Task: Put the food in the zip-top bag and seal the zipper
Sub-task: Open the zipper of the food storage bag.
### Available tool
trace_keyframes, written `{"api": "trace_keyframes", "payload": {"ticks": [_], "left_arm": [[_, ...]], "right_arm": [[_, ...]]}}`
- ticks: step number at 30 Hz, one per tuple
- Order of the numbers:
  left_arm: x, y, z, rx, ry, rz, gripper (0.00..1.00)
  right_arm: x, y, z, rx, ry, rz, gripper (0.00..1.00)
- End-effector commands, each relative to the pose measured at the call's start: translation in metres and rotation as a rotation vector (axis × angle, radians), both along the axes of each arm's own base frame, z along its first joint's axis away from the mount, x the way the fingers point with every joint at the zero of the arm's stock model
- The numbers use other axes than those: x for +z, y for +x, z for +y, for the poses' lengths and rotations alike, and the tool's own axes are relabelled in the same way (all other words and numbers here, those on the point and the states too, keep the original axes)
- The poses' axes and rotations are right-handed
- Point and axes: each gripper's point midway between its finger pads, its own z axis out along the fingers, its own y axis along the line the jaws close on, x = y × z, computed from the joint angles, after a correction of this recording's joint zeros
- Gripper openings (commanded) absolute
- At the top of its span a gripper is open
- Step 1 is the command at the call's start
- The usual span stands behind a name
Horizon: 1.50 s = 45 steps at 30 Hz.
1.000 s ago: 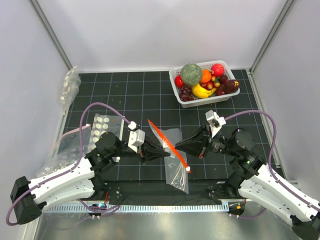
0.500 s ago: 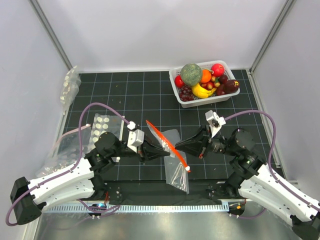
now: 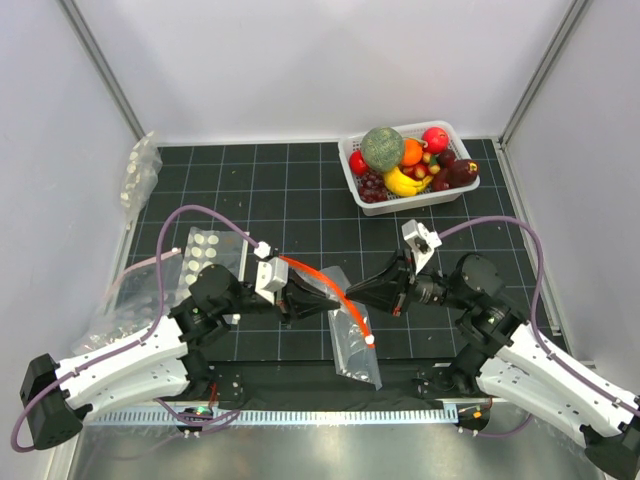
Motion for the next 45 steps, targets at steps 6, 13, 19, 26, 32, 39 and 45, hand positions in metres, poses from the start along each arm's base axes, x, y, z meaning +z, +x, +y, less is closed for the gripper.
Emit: {"api": "trace_keyframes", "payload": {"ticks": [6, 13, 19, 26, 32, 39, 45], "left_arm": [[0.015, 0.008, 0.002, 0.051, -0.037, -0.042, 0.00], [0.009, 0.018, -0.001, 0.091, -0.003, -0.026, 0.00], [0.002, 0.028, -0.006, 0.129, 0.040, 0.002, 0.00], [-0.003, 0.035, -0.008, 0.156, 0.066, 0.020, 0.00], [-0.002, 0.033, -0.008, 0.148, 0.066, 0.021, 0.00], [-0.008, 0.038, -0.007, 0.176, 0.085, 0.010, 0.00], [-0.009, 0.035, -0.007, 0.152, 0.087, -0.023, 0.00]], "right_arm": [[0.016, -0.007, 0.004, 0.037, 0.011, -0.042, 0.16], [0.018, -0.016, 0.006, 0.077, 0.020, -0.055, 0.16], [0.019, -0.020, 0.006, 0.100, 0.026, -0.062, 0.16], [0.016, -0.018, 0.009, 0.096, 0.011, -0.050, 0.16], [0.011, -0.012, 0.012, 0.070, -0.010, -0.041, 0.18], [0.022, -0.001, -0.006, -0.072, 0.035, -0.085, 0.41], [0.025, 0.018, -0.032, -0.274, 0.058, -0.095, 0.47]]}}
